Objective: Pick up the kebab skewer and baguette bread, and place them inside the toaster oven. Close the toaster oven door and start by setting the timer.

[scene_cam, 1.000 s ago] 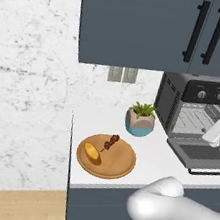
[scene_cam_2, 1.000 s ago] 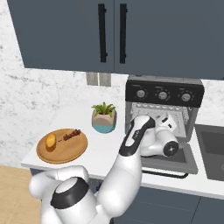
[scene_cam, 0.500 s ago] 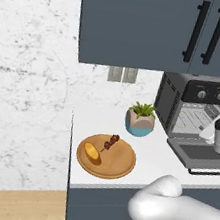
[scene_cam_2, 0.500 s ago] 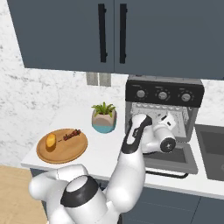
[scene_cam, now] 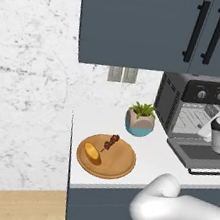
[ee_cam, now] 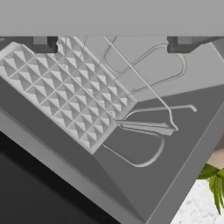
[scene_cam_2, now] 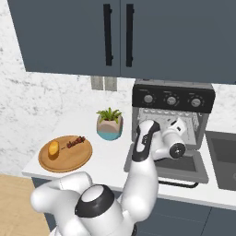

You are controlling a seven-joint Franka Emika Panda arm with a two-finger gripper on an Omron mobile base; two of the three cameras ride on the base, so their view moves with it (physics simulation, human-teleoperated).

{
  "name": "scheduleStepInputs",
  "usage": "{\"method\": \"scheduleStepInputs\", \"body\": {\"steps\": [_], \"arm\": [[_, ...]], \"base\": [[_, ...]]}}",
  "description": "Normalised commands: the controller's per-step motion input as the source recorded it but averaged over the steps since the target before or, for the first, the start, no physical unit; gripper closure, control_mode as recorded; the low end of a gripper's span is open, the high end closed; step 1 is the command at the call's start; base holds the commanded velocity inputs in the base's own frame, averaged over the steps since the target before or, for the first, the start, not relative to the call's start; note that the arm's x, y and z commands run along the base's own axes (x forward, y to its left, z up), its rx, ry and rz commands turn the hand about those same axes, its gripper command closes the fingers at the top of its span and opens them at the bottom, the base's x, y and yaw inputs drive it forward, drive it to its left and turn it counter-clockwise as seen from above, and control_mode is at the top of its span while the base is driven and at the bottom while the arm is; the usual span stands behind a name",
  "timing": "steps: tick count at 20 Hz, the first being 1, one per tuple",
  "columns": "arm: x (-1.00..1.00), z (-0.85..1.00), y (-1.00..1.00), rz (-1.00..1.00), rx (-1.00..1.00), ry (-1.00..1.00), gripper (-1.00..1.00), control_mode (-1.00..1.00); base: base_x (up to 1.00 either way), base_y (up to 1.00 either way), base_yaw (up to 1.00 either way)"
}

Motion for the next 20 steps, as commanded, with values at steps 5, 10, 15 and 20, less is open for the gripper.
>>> {"method": "scheduleStepInputs", "body": {"steps": [5, 10, 15, 20], "arm": [[0.11, -0.02, -0.09, -0.01, 0.01, 0.0, -1.0, -1.0], [0.09, -0.07, -0.01, -0.01, 0.04, 0.0, -1.0, -1.0], [0.2, -0.03, 0.0, -0.01, 0.07, 0.0, -1.0, -1.0], [0.17, -0.06, 0.0, -0.01, 0.04, 0.0, -1.0, -1.0]], "base": [[0.0, 0.0, 0.0], [0.0, 0.0, 0.0], [0.0, 0.0, 0.0], [0.0, 0.0, 0.0]]}}
